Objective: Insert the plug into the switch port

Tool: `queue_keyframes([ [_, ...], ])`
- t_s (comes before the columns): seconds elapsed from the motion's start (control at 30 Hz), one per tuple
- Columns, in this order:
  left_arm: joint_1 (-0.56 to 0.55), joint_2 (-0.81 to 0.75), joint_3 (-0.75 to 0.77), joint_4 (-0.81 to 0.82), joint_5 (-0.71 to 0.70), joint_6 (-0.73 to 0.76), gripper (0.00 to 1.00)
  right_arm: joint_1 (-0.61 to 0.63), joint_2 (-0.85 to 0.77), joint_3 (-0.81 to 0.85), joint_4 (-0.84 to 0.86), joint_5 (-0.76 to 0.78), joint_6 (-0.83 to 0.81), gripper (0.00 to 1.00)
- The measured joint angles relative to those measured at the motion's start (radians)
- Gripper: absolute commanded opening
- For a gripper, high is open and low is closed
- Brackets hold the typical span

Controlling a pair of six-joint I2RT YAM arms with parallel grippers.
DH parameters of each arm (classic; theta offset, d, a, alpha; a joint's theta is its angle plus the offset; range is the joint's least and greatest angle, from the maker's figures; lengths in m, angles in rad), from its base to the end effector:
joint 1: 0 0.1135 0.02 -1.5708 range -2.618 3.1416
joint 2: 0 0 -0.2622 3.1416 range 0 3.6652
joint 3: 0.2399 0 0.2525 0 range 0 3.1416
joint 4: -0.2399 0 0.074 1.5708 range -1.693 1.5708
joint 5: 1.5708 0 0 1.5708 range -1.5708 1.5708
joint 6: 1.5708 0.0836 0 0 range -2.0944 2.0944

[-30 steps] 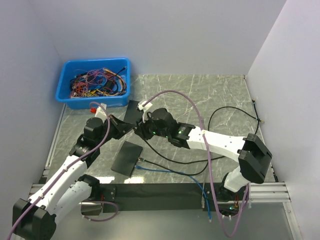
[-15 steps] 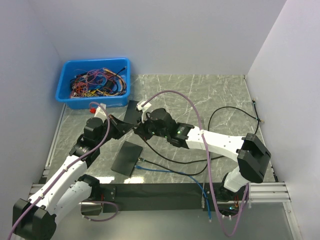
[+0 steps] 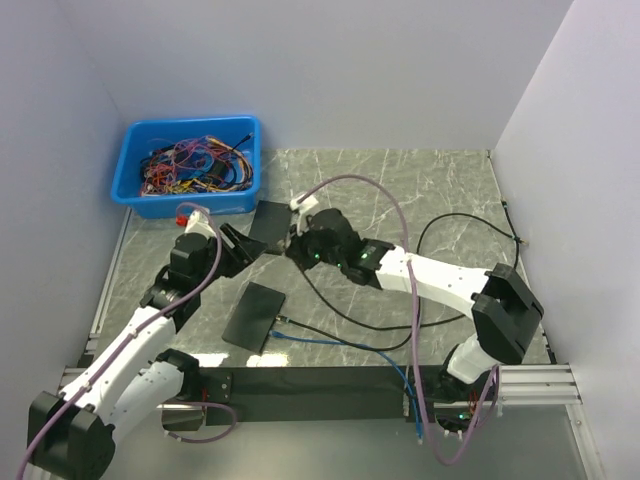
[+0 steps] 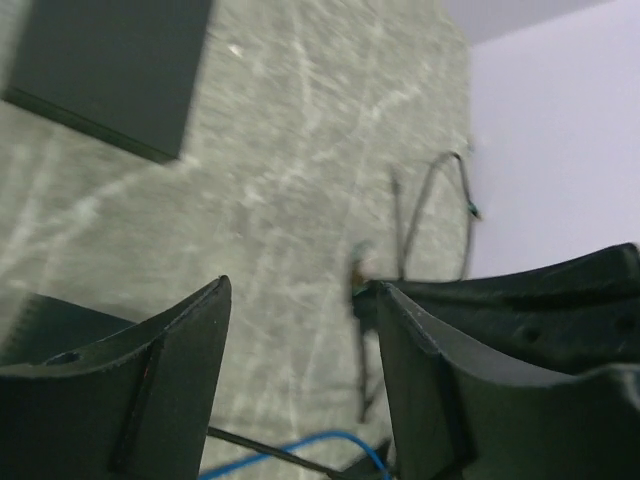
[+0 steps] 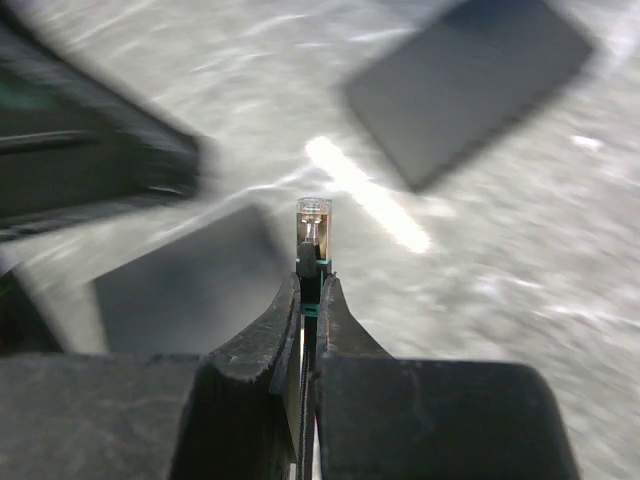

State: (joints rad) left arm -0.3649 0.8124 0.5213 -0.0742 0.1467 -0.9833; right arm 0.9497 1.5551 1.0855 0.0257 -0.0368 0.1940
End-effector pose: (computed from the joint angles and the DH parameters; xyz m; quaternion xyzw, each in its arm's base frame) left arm 0.2182 -0.0964 0.2349 -0.2104 0.7952 -0.4001 0.4040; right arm 0.2326 0.3304 0.2505 -0.3210 0.7820 0.3021 0.4406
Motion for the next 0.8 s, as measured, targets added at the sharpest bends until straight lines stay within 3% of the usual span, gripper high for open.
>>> queue_keyframes([
  [0.13, 0.042, 0.093, 0.017, 0.01, -0.052, 0.064, 0.66, -0.099, 0.041, 0.024, -0.05, 0.035, 0.026, 0.0],
  [0.33, 0.166, 0.373, 0.056, 0.139, -0.035, 0.147, 0.69, -0.202, 0.28, 0.178, -0.144, 0.055, 0.052, 0.0],
  [0.47, 0.215, 0.504, 0.086, 0.221, -0.009, 0.175, 0.69, -0.224, 0.416, 0.29, -0.223, 0.052, 0.074, 0.0],
  [0.67, 0.237, 0.776, 0.264, 0.332, 0.059, 0.228, 0.63, -0.232, 0.591, 0.502, -0.299, 0.03, 0.091, 0.0],
  [0.8, 0.241, 0.938, 0.361, 0.366, 0.093, 0.262, 0.6, -0.232, 0.645, 0.55, -0.319, -0.003, 0.104, 0.0],
])
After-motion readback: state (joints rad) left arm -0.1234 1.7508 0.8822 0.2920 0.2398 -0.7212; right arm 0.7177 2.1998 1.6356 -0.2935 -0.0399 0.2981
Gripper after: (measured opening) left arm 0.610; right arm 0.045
